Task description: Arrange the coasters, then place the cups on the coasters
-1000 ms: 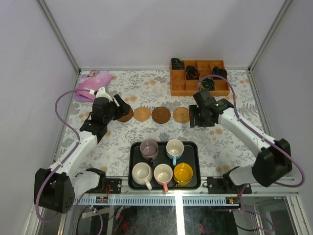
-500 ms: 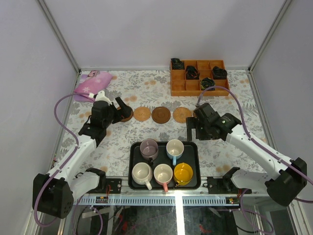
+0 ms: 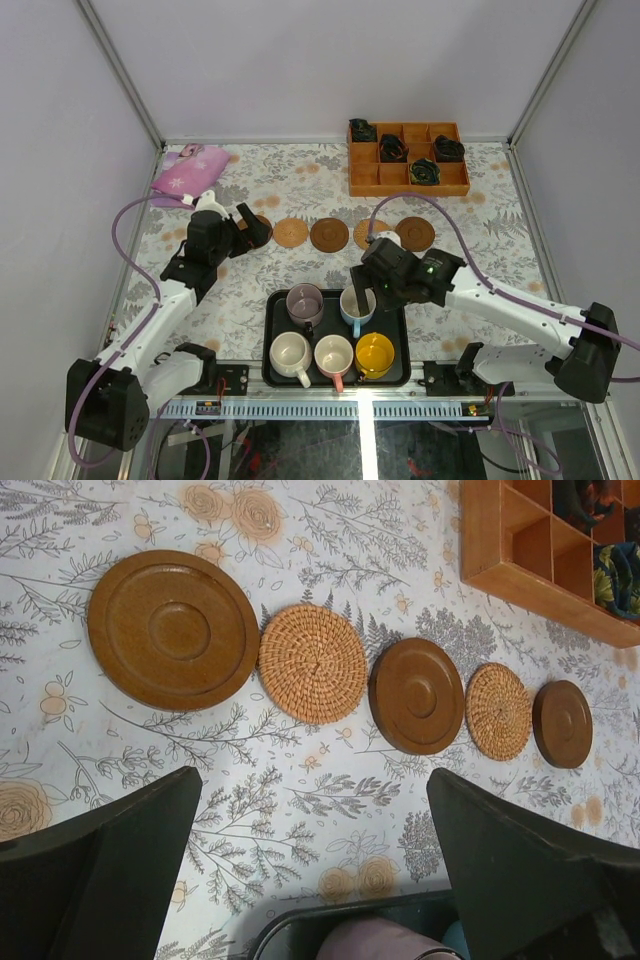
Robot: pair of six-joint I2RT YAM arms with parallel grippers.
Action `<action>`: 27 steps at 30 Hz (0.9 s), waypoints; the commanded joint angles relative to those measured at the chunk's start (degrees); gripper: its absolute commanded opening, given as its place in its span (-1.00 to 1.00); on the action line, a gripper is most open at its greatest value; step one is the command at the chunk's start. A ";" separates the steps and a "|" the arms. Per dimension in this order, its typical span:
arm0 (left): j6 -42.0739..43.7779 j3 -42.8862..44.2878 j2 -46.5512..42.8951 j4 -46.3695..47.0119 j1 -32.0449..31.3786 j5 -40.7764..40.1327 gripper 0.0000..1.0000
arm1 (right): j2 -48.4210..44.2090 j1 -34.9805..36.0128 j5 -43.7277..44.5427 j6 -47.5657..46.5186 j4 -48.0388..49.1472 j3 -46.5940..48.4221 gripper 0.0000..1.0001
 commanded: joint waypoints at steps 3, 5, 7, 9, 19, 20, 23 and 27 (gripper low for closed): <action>0.61 -1.39 -2.54 1.03 -0.39 0.92 0.94 | 1.43 6.90 2.24 3.53 2.48 2.04 0.99; 0.22 -1.60 -3.15 1.51 -0.39 0.97 0.94 | 1.95 8.13 2.50 4.37 2.64 1.88 0.99; -0.06 -1.55 -3.54 1.78 -0.39 0.93 0.94 | 2.48 9.15 2.85 5.05 2.72 1.85 0.99; -0.19 -1.64 -3.95 1.77 -0.38 0.87 0.94 | 3.04 10.49 3.20 5.77 2.89 1.61 0.99; -1.58 -2.43 -5.04 1.82 -0.39 0.85 0.94 | 6.59 12.36 3.78 8.74 5.27 -1.25 1.00; -1.67 -2.47 -5.21 1.80 -0.39 0.88 0.94 | 7.09 12.38 3.89 8.82 5.54 -1.60 0.99; -1.78 -2.63 -5.29 1.80 -0.39 0.94 0.94 | 8.21 12.45 3.62 9.33 6.77 -2.43 0.93; -1.86 -2.70 -5.19 1.70 -0.39 1.50 0.94 | 8.65 12.54 2.89 10.52 8.79 -4.41 0.81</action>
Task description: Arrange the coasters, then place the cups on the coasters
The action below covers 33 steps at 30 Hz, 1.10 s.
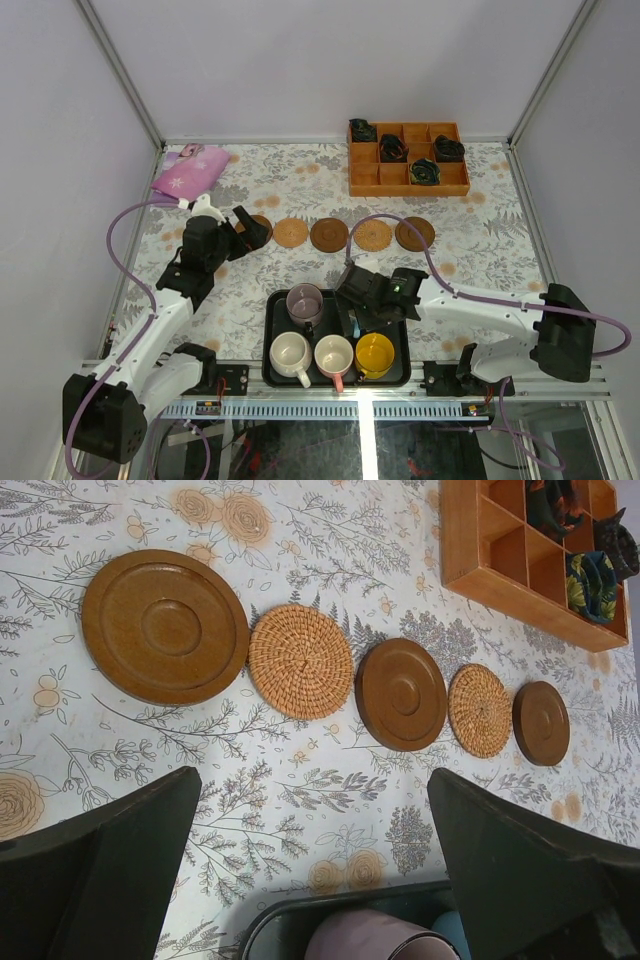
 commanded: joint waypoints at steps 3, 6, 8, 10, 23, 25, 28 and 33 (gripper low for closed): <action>-0.85 -0.81 -0.71 1.87 -0.22 1.48 0.94 | -0.38 0.93 1.85 3.63 3.84 -2.88 0.75; -1.40 -1.25 -1.31 1.81 -0.23 1.79 0.94 | -0.80 1.15 2.84 4.50 4.54 -3.62 0.70; -1.89 -1.66 -1.75 1.90 -0.37 1.77 0.94 | -0.62 1.17 3.85 5.01 4.71 -3.83 0.66; -2.17 -1.81 -1.96 1.97 -0.31 1.99 0.94 | 0.06 1.17 4.66 5.23 4.76 -3.77 0.59; -3.09 -2.64 -2.97 1.88 -0.31 1.97 0.94 | 3.29 1.70 5.48 6.63 5.65 -4.70 -0.57; -3.25 -3.00 -3.35 1.88 -0.32 1.96 0.94 | 3.40 1.87 5.49 7.27 5.22 -4.98 -0.94; -3.45 -3.37 -3.61 1.96 -0.31 1.86 0.94 | 3.24 2.17 6.15 7.63 4.36 -4.89 -1.00; -3.22 -2.97 -3.57 1.88 -0.27 1.67 0.94 | 2.35 3.20 11.04 7.10 1.11 -1.88 -1.00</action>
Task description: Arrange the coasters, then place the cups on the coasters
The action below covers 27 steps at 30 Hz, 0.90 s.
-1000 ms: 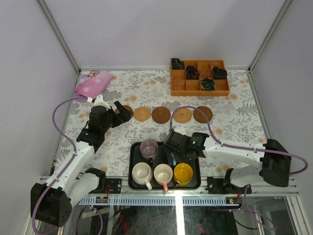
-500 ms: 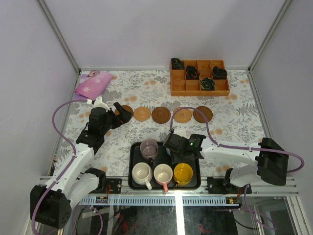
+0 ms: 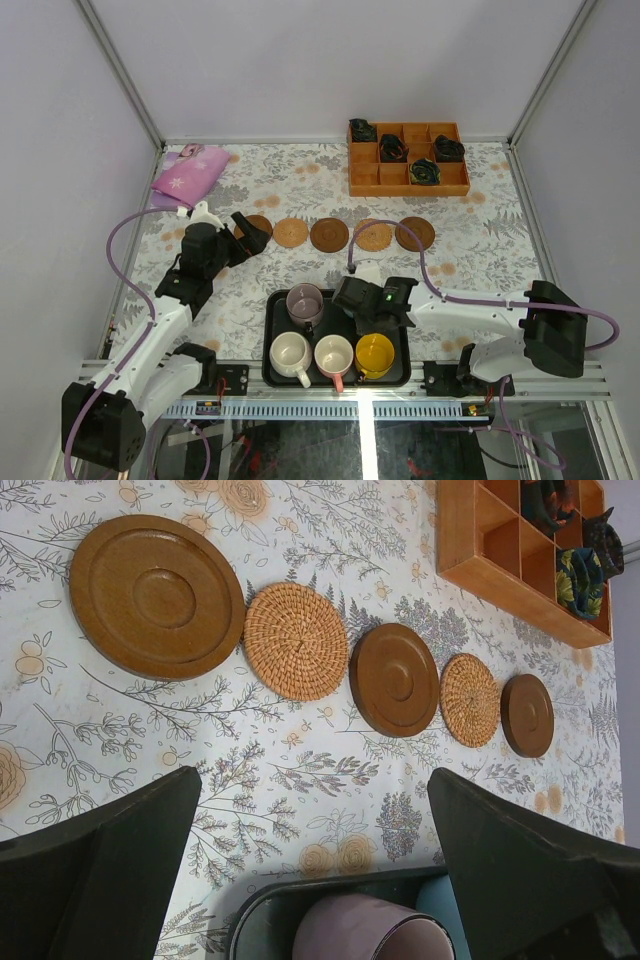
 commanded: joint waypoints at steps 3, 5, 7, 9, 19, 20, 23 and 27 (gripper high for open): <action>0.18 1.07 -0.66 1.26 -0.29 -0.18 0.94 | -1.18 1.30 10.86 0.46 -7.06 5.48 -1.00; 0.47 1.54 -0.65 1.04 -0.24 -0.62 0.94 | -1.91 1.29 14.27 0.17 -8.72 7.87 -1.00; 0.66 1.77 -0.66 1.05 -0.29 -1.07 0.94 | -2.82 1.29 16.94 -0.18 -9.73 9.47 -1.00; 0.59 1.87 -0.59 1.08 -0.24 -1.37 0.94 | -3.62 1.30 19.27 -0.50 -10.34 10.66 -1.00; 0.50 1.49 -0.33 1.62 -0.24 -2.15 0.94 | -7.17 -5.66 25.38 -7.54 -8.40 10.75 -1.00; 0.50 1.56 -0.21 1.64 -0.24 -2.35 0.94 | -7.85 -7.59 24.79 -9.17 -7.11 10.12 -1.00; 0.59 2.05 0.50 1.55 -0.24 -2.67 0.94 | -9.23 -13.70 22.16 -14.46 -2.90 8.59 -1.00; 0.51 3.07 2.04 1.48 -0.24 -3.16 0.94 | -8.66 -20.96 20.81 -21.13 0.48 9.05 -1.00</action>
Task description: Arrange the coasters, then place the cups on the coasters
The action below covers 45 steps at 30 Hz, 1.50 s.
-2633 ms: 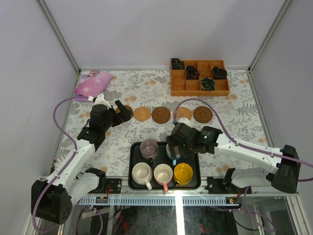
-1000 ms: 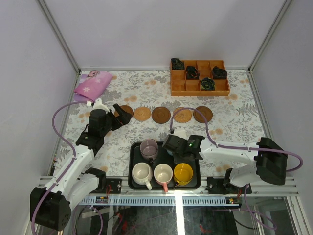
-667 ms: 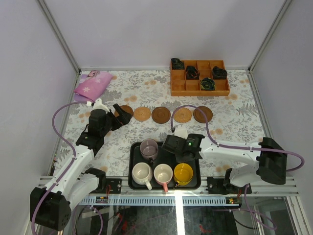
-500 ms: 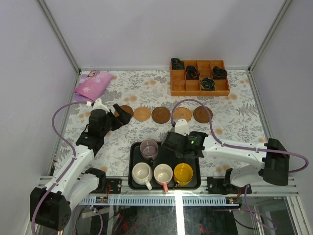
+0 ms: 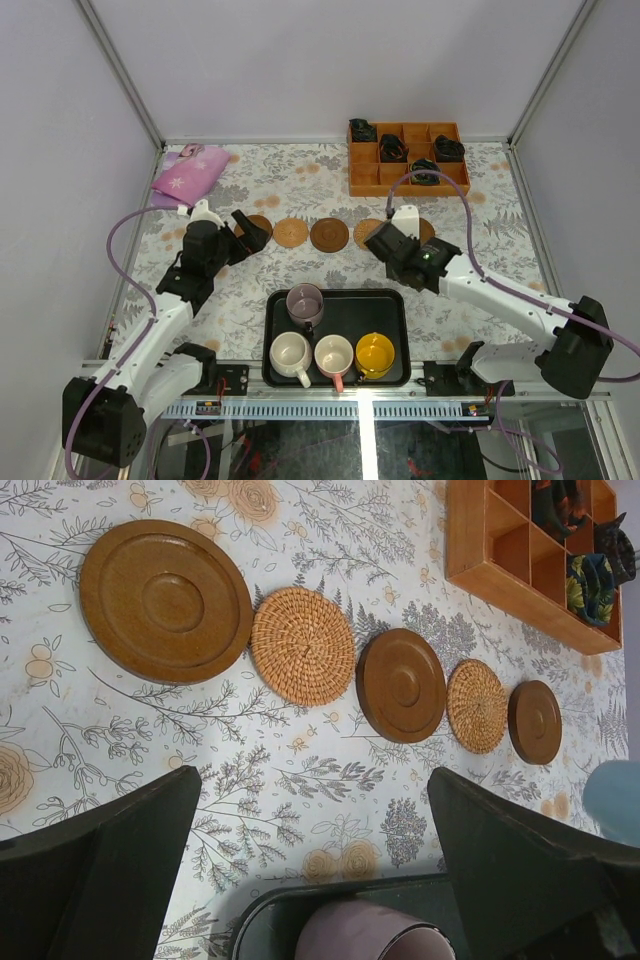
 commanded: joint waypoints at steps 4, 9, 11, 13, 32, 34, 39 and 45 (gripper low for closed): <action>0.03 3.99 3.66 2.52 -0.22 -2.09 0.95 | 0.11 -12.40 0.08 -14.14 10.20 2.12 -1.00; -0.09 7.72 8.92 2.77 -0.23 -2.47 0.94 | 3.32 -21.67 -5.09 -19.05 13.50 4.62 -1.00; 0.10 9.32 10.72 2.66 -0.22 -2.88 0.94 | 5.02 -24.54 -6.72 -20.33 13.88 6.39 -1.00; 0.41 10.99 12.41 2.58 -0.22 -3.40 0.94 | 6.69 -26.72 -8.58 -21.45 14.18 8.18 -1.00; 1.18 16.85 19.76 1.79 -0.05 -4.80 0.95 | 18.48 -33.84 -12.25 -25.19 10.51 20.87 -1.00; 1.19 16.86 20.11 2.18 0.05 -4.88 0.95 | 18.89 -33.78 -12.53 -25.26 9.82 20.97 -1.00; 0.90 16.26 20.64 3.66 0.22 -5.01 0.95 | 17.74 -33.77 -13.33 -25.33 9.10 20.05 -1.00; 1.17 16.01 21.57 4.73 0.41 -4.84 0.95 | 16.88 -33.85 -14.63 -25.37 8.94 18.81 -1.00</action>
